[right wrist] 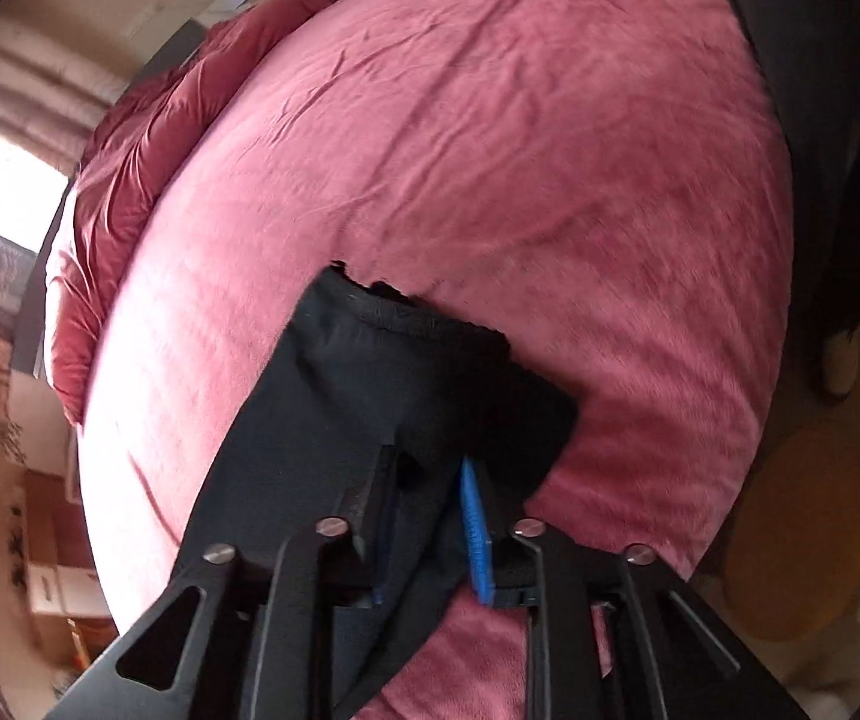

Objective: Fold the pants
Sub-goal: 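Lift the held leg end with the right tool toward the left tool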

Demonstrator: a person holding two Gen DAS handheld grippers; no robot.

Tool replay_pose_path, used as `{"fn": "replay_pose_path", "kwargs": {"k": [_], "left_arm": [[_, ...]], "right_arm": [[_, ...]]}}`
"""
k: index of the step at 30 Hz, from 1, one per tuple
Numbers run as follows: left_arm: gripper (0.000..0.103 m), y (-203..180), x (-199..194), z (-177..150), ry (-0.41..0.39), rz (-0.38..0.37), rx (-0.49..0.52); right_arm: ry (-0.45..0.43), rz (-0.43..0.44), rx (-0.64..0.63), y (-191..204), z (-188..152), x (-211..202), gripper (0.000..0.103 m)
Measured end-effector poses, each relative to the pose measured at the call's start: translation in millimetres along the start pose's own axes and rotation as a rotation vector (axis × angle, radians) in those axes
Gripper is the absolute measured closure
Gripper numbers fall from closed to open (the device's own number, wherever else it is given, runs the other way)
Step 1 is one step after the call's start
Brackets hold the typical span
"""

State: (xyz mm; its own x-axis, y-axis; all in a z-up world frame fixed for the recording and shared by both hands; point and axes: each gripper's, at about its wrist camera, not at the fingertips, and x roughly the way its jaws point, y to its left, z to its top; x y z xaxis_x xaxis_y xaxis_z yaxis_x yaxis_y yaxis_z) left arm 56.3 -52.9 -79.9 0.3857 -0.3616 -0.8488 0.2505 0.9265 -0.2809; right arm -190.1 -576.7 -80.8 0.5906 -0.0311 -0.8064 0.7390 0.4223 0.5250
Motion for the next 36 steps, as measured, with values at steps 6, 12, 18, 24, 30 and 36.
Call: {"fn": "replay_pose_path", "kwargs": {"k": [6, 12, 18, 24, 30, 36], "left_arm": [[0.047, -1.0, 5.3, -0.6, 0.008, 0.005, -0.005], [0.047, -2.9, 13.3, -2.9, 0.028, 0.005, -0.013], [0.047, -0.8, 10.1, -5.6, 0.028, 0.009, -0.02], [0.047, 1.4, 8.8, -9.3, 0.03, 0.014, -0.015], [0.047, -3.4, 25.3, -13.2, 0.076, 0.031, -0.003], [0.047, -4.1, 26.5, -19.4, 0.07, 0.021, 0.005]], "right_arm": [[0.009, 0.195, 0.03, -17.3, -20.2, -12.0, 0.073], [0.12, 0.27, 0.034, -10.1, -45.0, 20.5, 0.05], [0.059, 0.304, 0.098, -9.6, -37.7, 37.0, 0.046], [-0.018, 0.205, -0.036, 7.6, -39.5, -2.0, 0.093], [0.021, 0.107, 0.032, -15.6, -41.7, 18.6, 0.073], [-0.065, 0.096, 0.105, -35.1, -26.9, 2.3, 0.064]]}}
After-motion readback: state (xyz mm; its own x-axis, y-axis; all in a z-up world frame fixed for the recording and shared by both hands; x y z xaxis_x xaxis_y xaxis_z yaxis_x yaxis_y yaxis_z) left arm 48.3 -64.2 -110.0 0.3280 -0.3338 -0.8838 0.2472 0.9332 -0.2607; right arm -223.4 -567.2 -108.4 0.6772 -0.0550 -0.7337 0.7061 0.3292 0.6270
